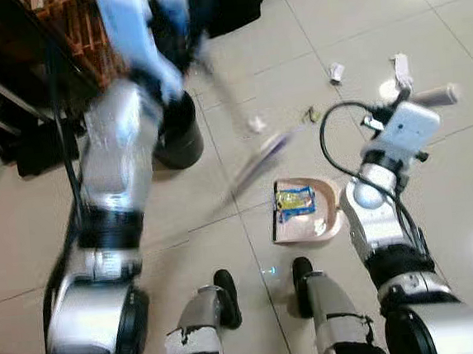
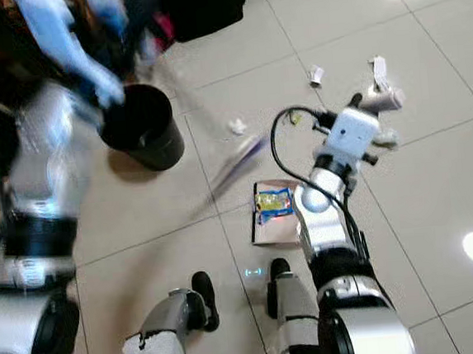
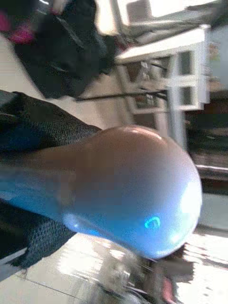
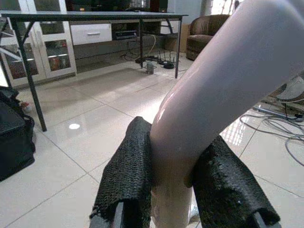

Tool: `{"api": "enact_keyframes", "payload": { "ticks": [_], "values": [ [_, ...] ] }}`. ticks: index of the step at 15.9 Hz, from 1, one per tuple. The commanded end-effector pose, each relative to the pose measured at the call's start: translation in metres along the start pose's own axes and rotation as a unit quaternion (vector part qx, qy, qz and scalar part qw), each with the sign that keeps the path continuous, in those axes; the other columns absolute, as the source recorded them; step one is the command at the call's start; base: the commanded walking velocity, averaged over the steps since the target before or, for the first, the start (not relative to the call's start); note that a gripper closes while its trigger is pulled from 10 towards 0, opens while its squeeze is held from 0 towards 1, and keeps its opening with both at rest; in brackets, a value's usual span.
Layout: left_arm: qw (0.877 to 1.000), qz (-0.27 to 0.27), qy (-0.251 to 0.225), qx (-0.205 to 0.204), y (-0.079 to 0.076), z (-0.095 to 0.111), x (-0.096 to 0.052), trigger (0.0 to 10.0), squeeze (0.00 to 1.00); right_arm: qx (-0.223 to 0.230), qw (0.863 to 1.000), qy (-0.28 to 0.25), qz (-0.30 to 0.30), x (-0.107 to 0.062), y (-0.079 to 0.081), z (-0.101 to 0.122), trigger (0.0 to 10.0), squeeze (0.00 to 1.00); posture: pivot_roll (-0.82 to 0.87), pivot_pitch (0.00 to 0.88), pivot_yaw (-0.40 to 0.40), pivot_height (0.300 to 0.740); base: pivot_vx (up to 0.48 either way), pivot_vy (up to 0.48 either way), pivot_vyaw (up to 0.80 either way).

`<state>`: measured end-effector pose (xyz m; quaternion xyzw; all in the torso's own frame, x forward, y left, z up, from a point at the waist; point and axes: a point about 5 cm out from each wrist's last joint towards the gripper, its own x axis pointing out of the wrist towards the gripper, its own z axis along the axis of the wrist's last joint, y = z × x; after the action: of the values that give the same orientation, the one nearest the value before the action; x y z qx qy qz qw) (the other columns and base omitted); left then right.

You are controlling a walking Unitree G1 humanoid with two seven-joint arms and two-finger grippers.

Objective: Sweep floor

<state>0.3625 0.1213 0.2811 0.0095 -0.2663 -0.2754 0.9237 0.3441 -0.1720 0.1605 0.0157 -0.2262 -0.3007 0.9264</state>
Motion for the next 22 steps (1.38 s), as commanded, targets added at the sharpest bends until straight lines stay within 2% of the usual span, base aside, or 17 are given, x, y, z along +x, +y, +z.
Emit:
{"api": "enact_keyframes", "payload": {
  "ticks": [1, 4, 6, 8, 11, 13, 16, 18, 19, 22],
  "values": [
    [1.000, -0.013, -0.011, 0.007, -0.007, -0.004, -0.002, 10.0, 0.00, 0.015, 1.000, 0.002, 0.000, -0.005, -0.001, -0.001, 10.0, 0.00, 0.10, 0.343, 0.064, 0.740, 0.000, 0.000, 0.00],
    [1.000, -0.010, 0.020, 0.004, -0.032, -0.056, -0.023, 10.0, 0.00, 0.041, 0.999, 0.005, 0.022, -0.012, 0.002, 0.000, 10.0, 0.00, 0.07, 0.367, 0.070, 0.740, 0.000, 0.000, 0.00],
    [0.999, -0.024, 0.038, -0.001, -0.045, -0.072, -0.028, 10.0, 0.00, 0.049, 0.998, 0.010, 0.024, -0.016, 0.002, 0.000, 10.0, 0.00, 0.05, 0.377, 0.075, 0.740, 0.000, 0.000, 0.00],
    [0.998, -0.034, 0.042, -0.010, -0.060, -0.082, -0.028, 10.0, 0.00, 0.058, 0.998, 0.016, 0.029, -0.022, 0.002, -0.001, 10.0, 0.00, 0.05, 0.385, 0.076, 0.740, 0.000, 0.000, 0.00],
    [0.999, -0.034, 0.009, -0.026, -0.070, -0.077, -0.016, 10.0, 0.00, 0.061, 0.997, 0.025, 0.031, -0.024, -0.001, -0.004, 10.0, 0.00, 0.05, 0.388, 0.073, 0.740, 0.000, 0.000, 0.00],
    [0.998, -0.033, -0.037, -0.031, -0.075, -0.060, 0.000, 10.0, 0.00, 0.064, 0.997, 0.030, 0.035, -0.024, 0.001, -0.004, 10.0, 0.00, 0.05, 0.383, 0.068, 0.740, 0.000, 0.000, 0.00],
    [0.996, -0.047, -0.078, -0.024, -0.075, -0.044, 0.012, 10.0, 0.00, 0.069, 0.996, 0.033, 0.044, -0.023, 0.004, -0.003, 10.0, 0.00, 0.05, 0.375, 0.062, 0.740, 0.000, 0.000, 0.00],
    [0.994, -0.064, -0.089, -0.022, -0.077, -0.039, 0.013, 10.0, 0.00, 0.070, 0.996, 0.034, 0.046, -0.023, 0.004, -0.004, 10.0, 0.00, 0.05, 0.362, 0.058, 0.740, 0.000, 0.000, 0.00],
    [0.991, -0.088, -0.102, -0.023, -0.077, -0.031, 0.012, 10.0, 0.00, 0.069, 0.996, 0.037, 0.048, -0.023, 0.003, -0.005, 10.0, 0.00, 0.06, 0.354, 0.057, 0.740, 0.000, 0.000, 0.00],
    [0.983, -0.134, -0.122, -0.024, -0.070, -0.011, 0.001, 10.0, 0.00, 0.068, 0.996, 0.040, 0.049, -0.018, 0.000, -0.007, 10.0, 0.00, 0.08, 0.337, 0.051, 0.740, 0.000, 0.000, 0.00]
  ]
}}
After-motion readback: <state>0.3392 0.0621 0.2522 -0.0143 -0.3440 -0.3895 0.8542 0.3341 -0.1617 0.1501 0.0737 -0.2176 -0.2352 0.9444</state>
